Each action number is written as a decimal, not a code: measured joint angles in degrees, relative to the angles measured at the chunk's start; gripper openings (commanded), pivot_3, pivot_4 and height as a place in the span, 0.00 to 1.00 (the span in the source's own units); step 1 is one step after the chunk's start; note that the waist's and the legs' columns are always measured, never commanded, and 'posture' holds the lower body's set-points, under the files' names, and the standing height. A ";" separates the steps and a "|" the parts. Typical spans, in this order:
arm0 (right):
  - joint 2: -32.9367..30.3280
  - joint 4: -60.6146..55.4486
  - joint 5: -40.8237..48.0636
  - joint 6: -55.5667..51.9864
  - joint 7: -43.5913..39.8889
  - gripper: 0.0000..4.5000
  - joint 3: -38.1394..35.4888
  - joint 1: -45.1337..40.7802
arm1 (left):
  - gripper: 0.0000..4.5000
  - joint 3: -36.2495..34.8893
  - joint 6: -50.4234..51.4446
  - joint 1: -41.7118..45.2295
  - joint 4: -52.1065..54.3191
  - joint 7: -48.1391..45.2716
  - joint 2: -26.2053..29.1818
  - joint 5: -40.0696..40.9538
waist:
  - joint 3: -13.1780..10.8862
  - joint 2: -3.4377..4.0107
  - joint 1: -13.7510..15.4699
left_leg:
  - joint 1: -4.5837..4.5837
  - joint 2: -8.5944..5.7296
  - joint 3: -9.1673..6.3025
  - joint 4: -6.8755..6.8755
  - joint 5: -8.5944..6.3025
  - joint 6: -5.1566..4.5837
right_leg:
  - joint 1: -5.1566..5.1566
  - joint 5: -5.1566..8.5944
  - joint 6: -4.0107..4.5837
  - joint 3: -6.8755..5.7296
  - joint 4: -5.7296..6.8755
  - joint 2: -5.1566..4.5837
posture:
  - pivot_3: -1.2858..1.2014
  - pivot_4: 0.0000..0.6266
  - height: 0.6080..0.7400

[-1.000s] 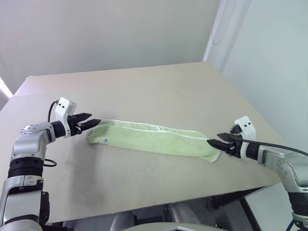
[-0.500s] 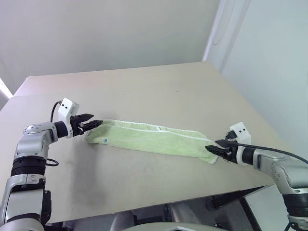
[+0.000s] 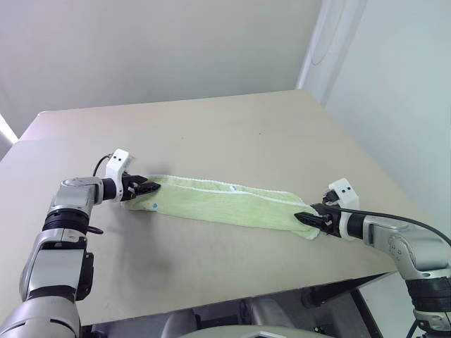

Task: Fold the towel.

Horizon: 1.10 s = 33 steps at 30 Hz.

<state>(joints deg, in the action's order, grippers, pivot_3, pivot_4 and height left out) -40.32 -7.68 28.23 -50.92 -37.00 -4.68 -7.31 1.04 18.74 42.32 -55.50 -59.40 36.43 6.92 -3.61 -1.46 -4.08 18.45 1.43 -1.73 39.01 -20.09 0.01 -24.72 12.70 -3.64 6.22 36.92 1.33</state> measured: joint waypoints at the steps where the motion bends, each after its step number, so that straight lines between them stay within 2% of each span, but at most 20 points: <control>1: 0.00 -0.01 0.00 -0.02 0.04 0.71 0.00 0.01 | 0.71 0.30 -1.07 0.25 -0.89 -0.33 -0.29 -0.54 | 0.00 0.00 0.05 | -0.01 0.00 0.00 0.00 0.00 0.00 | 0.00 0.00 0.00 0.00 0.00 0.00 | 0.52 0.00 0.79; 3: 0.01 -0.12 0.01 -0.10 0.20 0.71 -0.07 0.12 | 0.71 0.49 -3.40 0.74 -2.45 -0.46 -0.70 -1.60 | 0.00 0.00 0.13 | -0.02 0.00 0.00 0.00 0.00 0.00 | 0.02 0.00 0.00 0.00 0.01 0.00 | 0.52 0.00 0.79; 5: 0.09 -0.76 0.04 -0.50 0.58 0.72 -0.12 0.47 | 0.62 0.52 -5.16 1.20 -3.81 -0.62 -1.05 -2.56 | 0.00 0.00 0.13 | -0.02 0.00 0.00 0.01 0.00 0.00 | 0.08 0.00 0.00 0.00 0.01 0.00 | 0.52 0.00 0.79; 6: 0.12 -1.32 0.09 -0.79 0.65 0.68 -0.13 0.71 | 0.58 0.50 -5.81 1.31 -4.27 -0.67 -1.16 -2.81 | 0.00 0.00 0.12 | -0.04 0.00 0.00 0.00 0.00 0.00 | 0.10 0.01 0.01 0.00 0.01 0.00 | 0.52 0.00 0.79; 9: 0.33 -2.58 0.18 -1.21 0.69 0.51 -0.16 1.60 | 0.35 0.43 -7.05 1.35 -4.86 -1.51 -1.38 -3.09 | 0.00 0.00 0.11 | -0.04 0.00 0.00 0.00 0.00 0.00 | 0.11 0.01 0.00 0.00 0.01 0.00 | 0.52 0.00 0.79; 13: 0.89 -3.61 0.15 -1.20 0.70 0.18 -0.15 1.86 | 0.02 0.42 -8.39 1.31 -4.83 -3.31 -1.24 -3.43 | 0.00 0.00 0.07 | -0.02 0.00 0.00 0.00 0.00 0.00 | 0.11 0.01 0.00 0.00 0.00 0.00 | 0.52 0.00 0.79; 15: 1.17 -3.61 0.12 -1.18 0.71 0.02 -0.14 1.85 | 0.00 0.33 -9.16 1.21 -4.63 -4.14 -0.86 -3.44 | -0.01 -0.01 0.03 | -0.02 0.00 0.00 0.00 0.00 0.00 | 0.10 0.01 0.00 0.00 0.00 0.00 | 0.52 0.00 0.79; 16: 1.22 -3.61 0.06 -1.10 0.71 0.01 -0.12 1.81 | 0.00 0.23 -9.51 1.17 -4.48 -4.22 -0.69 -3.44 | -0.01 -0.01 0.06 | -0.03 0.00 -0.01 0.00 0.00 0.00 | 0.09 0.01 0.00 0.00 0.01 0.00 | 0.52 0.00 0.79; 23: 1.27 -3.56 -0.46 -0.26 0.72 0.01 -0.12 1.52 | 0.00 -2.29 -16.31 -1.59 -0.27 -3.74 0.41 -2.11 | -0.01 -0.01 0.06 | -0.02 0.02 -0.01 0.00 0.00 0.00 | 0.05 0.00 0.00 0.00 0.01 0.00 | 0.52 0.00 0.79; 29: 1.97 -3.57 0.01 1.35 1.14 0.01 -1.28 0.59 | 0.00 -6.45 -15.66 -2.08 3.97 -4.15 2.10 1.85 | -0.02 -0.01 0.07 | -0.03 0.02 0.00 0.00 0.00 0.00 | 0.02 0.00 0.00 0.00 0.01 -0.01 | 0.52 0.00 0.79; 33: 4.21 -3.10 2.96 0.68 2.33 0.01 -5.62 -2.77 | 0.00 -7.53 -13.51 -1.32 4.02 -3.14 2.68 3.29 | -0.02 -0.02 0.02 | -0.03 0.02 -0.02 0.00 0.00 0.00 | 0.01 0.00 -0.01 -0.01 0.03 0.00 | 0.52 0.00 0.79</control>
<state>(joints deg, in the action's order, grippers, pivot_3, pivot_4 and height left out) -36.11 -10.78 31.18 -50.23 -34.66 -10.31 -10.09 -6.49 5.23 41.00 -51.48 -62.54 39.11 10.21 -3.64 -1.47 -4.06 18.42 1.45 -1.75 39.01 -20.09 0.01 -24.71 12.70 -3.65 6.21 36.95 1.33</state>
